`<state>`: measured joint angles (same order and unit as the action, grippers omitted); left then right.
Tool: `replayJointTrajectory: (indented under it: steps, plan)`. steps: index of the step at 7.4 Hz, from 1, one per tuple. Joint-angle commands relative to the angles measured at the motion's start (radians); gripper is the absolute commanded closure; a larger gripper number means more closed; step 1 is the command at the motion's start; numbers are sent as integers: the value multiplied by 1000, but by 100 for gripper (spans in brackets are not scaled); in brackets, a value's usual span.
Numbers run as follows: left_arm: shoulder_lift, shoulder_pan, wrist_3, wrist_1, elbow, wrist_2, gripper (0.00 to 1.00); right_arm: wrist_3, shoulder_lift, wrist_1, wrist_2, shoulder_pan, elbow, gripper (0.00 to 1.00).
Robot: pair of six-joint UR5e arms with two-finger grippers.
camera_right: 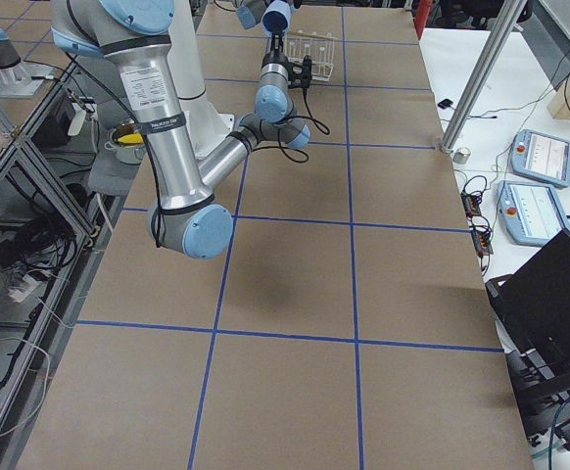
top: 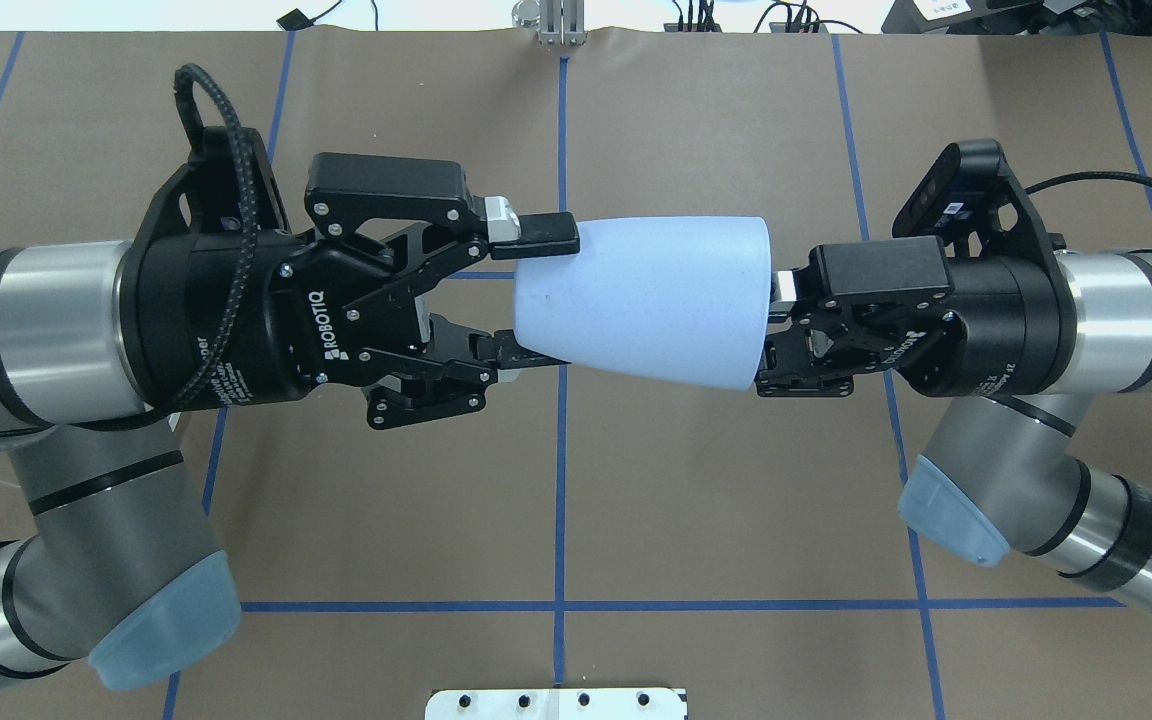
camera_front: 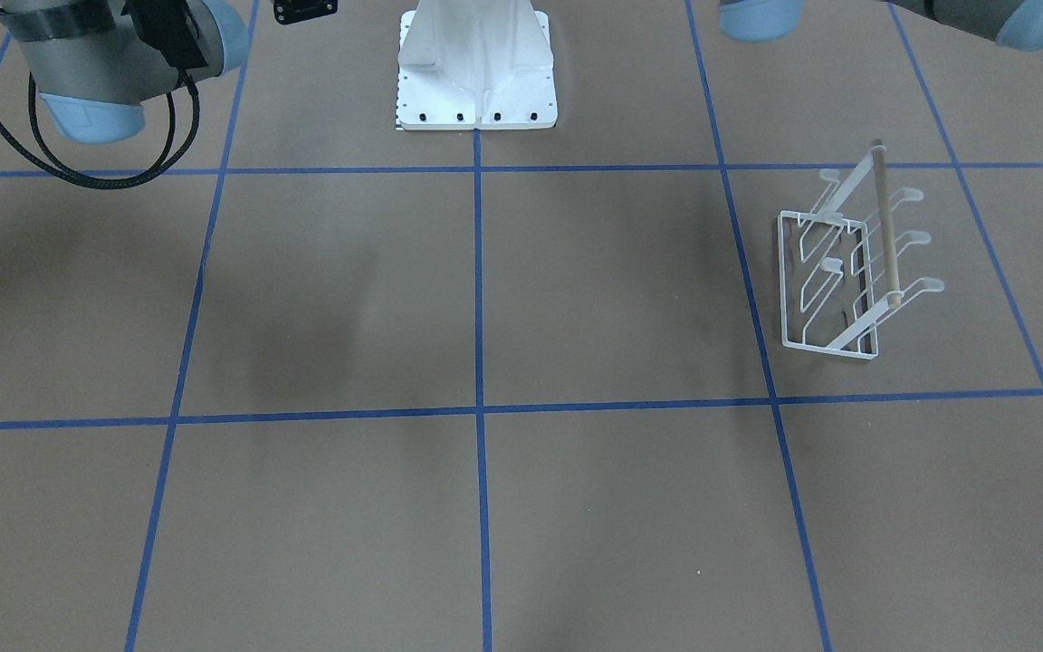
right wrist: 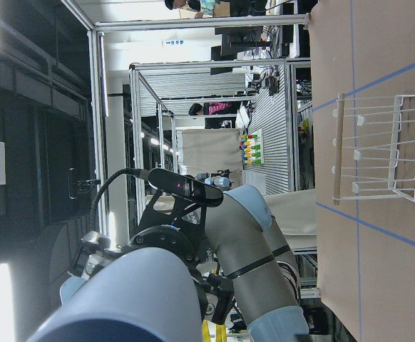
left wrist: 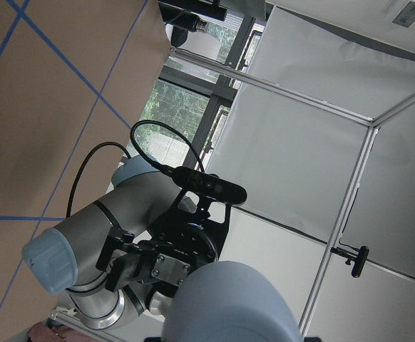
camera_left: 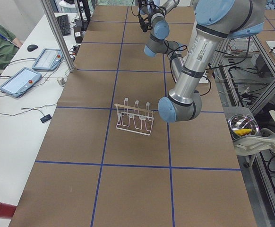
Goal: Hang cup on cup holder
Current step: 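Open the right gripper and withdraw it while the left gripper pulls the cup away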
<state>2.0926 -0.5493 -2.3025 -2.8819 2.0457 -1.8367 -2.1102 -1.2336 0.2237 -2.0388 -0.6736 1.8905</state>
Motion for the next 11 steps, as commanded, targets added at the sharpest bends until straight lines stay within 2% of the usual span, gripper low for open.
replayJointTrajectory:
  steps: [1,3,4,5,7,8,9,11]
  plan:
    - [-5,-7,23,6,-1,1,100,-2,-29,2,0,-4,2,0]
    - [-23,-44,81,7,-15,1,100,1,-59,5,-4,-38,-1,0]
    - [-25,-67,95,12,-21,1,100,7,-88,-3,-15,-102,-13,0]
    - [-25,-80,127,16,-27,4,100,33,-92,-4,-42,-183,-65,0]
    - [-31,-116,225,117,-26,1,100,280,-95,-52,-99,-361,-209,0]
    - [-31,-130,279,194,-21,-4,100,435,-95,-145,-216,-456,-267,0]
    - [-31,-138,351,272,-12,-4,100,578,-95,-264,-295,-522,-289,0]
    - [-52,-152,518,498,60,-3,100,831,-134,-519,-382,-599,-300,0]
